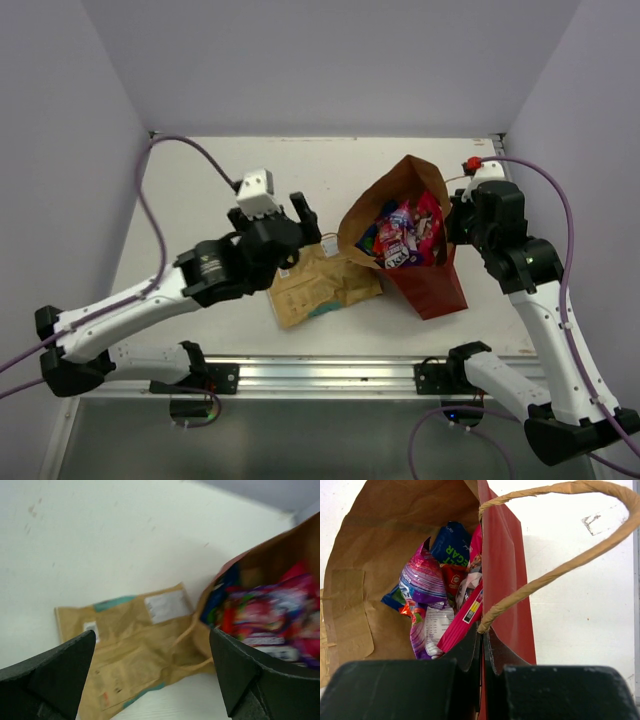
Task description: Place the snacks into the paper bag
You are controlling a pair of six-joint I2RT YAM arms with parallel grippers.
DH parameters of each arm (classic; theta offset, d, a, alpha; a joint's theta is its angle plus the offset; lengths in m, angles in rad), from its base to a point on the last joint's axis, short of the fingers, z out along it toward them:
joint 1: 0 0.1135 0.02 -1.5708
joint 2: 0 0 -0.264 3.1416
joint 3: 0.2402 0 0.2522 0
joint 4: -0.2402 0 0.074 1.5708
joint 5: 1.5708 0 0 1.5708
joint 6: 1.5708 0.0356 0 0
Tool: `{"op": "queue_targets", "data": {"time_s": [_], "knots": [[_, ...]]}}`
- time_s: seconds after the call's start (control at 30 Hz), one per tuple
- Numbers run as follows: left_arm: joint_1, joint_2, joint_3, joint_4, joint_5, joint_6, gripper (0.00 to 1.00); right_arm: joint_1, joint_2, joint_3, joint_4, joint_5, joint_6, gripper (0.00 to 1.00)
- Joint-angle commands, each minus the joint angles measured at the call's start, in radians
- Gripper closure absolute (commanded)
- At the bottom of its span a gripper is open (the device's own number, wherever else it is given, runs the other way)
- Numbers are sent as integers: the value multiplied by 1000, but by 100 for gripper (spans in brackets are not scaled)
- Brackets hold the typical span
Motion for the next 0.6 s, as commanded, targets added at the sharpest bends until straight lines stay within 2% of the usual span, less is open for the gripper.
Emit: {"op": "queue_targets", "data": {"time_s": [0.0,0.1,0.2,0.37,0.53,0.57], "knots": [[-4,131,-219,-271,8,-361,0,0,6,11,8,11,-17,100],[2,79,-456,-126,53,-420,0,0,-5,11,8,8,-17,100],[45,-6,-585,-41,116,-432,0,0,-6,12,6,5,-17,100],[62,-132,-684,7,81,-442,0,0,0,6,9,-1,-17,100],[59,-341,-785,244,110,-279,0,0,3,5,11,-1,-17,100],[59,-369,-793,292,116,-202,0,0,4,5,11,1,-17,100]]}}
